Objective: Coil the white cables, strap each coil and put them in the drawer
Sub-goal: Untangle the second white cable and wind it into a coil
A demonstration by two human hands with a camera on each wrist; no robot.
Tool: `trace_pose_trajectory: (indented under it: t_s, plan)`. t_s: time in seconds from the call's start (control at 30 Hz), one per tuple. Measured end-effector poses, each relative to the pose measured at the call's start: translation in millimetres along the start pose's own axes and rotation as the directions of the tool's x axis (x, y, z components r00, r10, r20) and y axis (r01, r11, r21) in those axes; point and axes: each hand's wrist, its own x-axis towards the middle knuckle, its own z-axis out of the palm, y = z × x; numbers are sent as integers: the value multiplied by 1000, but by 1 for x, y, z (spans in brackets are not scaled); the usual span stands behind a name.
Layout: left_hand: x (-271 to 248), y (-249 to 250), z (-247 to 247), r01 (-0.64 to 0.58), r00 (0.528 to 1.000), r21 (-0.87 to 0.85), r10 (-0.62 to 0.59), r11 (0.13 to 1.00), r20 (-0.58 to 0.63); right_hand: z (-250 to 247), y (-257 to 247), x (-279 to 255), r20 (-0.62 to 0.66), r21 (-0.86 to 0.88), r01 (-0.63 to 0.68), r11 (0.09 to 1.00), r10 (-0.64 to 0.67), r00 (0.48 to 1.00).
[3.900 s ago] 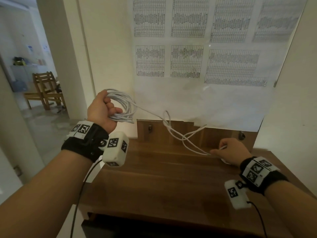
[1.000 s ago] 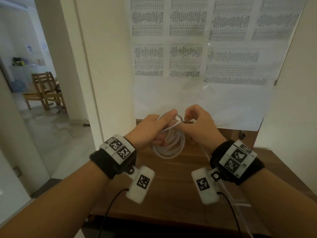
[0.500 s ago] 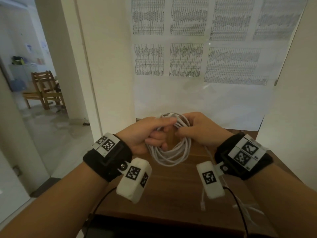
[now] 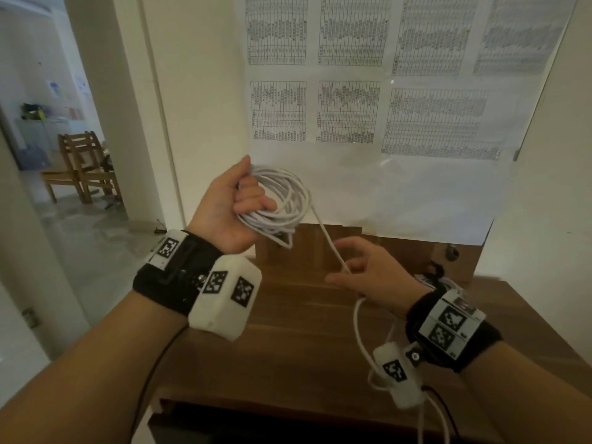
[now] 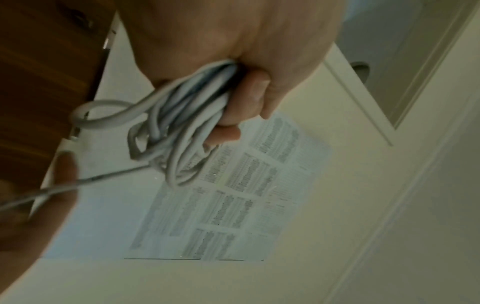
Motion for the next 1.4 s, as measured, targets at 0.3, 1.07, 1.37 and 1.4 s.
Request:
trace_pose_trajectory:
  t_s: [0.3,1.07,1.37,1.4]
  plan:
    - [14,-27,-3,-421,789,624,605,659,-107,12,-11,-2,58,-580,254,774,-272,961]
    - [10,-46,-31,-235,938,887,147,-398,314,-46,-36,1,122,-346,283,895,-256,959]
    - [4,-3,-48,-135,977,989,171,59,124,-85,18,15,-304,-493,-2,870,-170,938]
    - [4,2,-53,-131,975,982,197,133,103,-90,29,15,-320,-490,-60,870,-115,940]
